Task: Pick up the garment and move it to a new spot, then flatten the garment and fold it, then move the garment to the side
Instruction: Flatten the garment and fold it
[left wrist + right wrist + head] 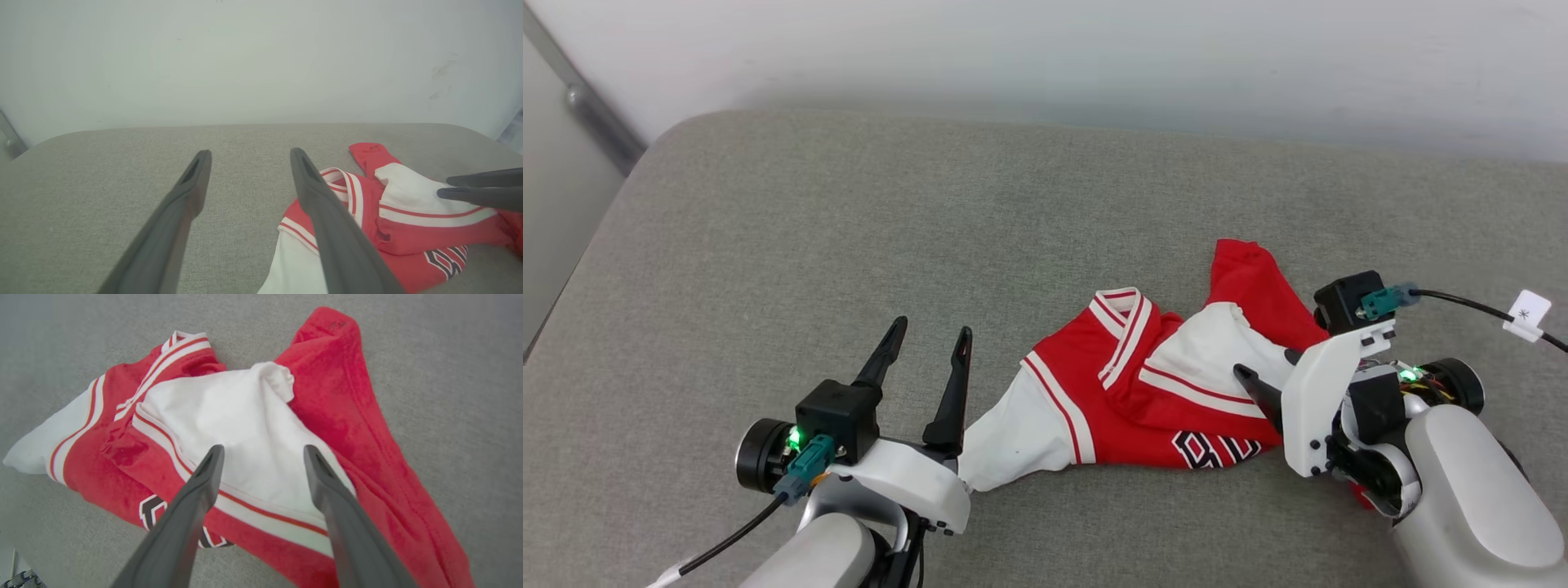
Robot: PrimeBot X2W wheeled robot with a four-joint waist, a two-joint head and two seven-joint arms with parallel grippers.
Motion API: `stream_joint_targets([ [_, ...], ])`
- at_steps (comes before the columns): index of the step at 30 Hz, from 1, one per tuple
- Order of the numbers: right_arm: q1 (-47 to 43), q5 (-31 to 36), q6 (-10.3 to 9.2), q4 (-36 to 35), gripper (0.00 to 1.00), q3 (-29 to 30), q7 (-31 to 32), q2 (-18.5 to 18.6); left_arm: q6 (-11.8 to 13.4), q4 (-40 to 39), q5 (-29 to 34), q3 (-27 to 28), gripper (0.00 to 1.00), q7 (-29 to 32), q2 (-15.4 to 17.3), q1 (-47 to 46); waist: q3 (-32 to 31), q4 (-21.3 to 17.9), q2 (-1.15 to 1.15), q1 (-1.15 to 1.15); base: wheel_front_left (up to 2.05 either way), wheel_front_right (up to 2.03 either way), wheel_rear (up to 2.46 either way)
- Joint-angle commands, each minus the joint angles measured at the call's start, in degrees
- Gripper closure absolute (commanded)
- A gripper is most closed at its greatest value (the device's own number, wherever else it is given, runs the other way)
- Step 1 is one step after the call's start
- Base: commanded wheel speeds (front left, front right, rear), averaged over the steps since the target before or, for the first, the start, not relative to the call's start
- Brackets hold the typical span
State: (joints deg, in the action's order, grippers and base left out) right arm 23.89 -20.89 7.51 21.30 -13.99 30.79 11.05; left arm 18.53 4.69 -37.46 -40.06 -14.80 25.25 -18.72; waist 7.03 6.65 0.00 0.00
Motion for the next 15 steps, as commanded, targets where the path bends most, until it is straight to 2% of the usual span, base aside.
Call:
stream_joint_targets([
  [1, 1.6, -1.1, -0.04, 1.6, 0.0, -1.2, 1.2, 0.9, -0.3, 0.1, 0.3, 0.0, 0.0, -0.2, -0.4, -0.8, 0.5, 0.9, 0.0, 0.0, 0.0, 0.0, 0.0],
  [6, 4.0, -3.3, -0.03, 5.8, 0.0, -4.4, 2.9, 2.1, -0.7, 0.5, 0.6, 0.3, 0.0, -0.3, -0.9, -1.0, 1.3, 2.0, 0.0, 0.0, 0.0, 0.0, 0.0],
  [7, 4.2, -3.8, -0.03, 6.2, 0.54, -4.9, 2.8, 2.0, -0.7, 0.5, 0.5, 0.4, 0.0, -0.3, -1.0, -0.9, 1.4, 2.1, 0.0, 0.0, 0.0, 0.0, 0.0],
  [8, 4.6, -4.2, -0.03, 6.3, 0.98, -5.3, 2.3, 2.0, -0.7, 0.6, 0.5, 0.5, 0.0, -0.3, -1.0, -0.8, 1.5, 2.1, 0.0, 0.0, 0.0, 0.0, 0.0],
  [9, 4.8, -4.3, -0.03, 6.5, 1.0, -5.6, 2.1, 2.2, -0.7, 0.7, 0.5, 0.7, 0.0, -0.3, -1.0, -0.6, 1.5, 2.1, 0.0, 0.0, 0.0, 0.0, 0.0],
  [15, 5.5, -4.4, -0.03, 4.0, 1.0, -6.2, -1.4, 3.4, -0.6, 0.9, 0.9, 1.4, 0.0, -0.4, -1.0, 0.2, 1.1, 1.2, 0.0, 0.0, 0.0, 0.0, 0.0],
])
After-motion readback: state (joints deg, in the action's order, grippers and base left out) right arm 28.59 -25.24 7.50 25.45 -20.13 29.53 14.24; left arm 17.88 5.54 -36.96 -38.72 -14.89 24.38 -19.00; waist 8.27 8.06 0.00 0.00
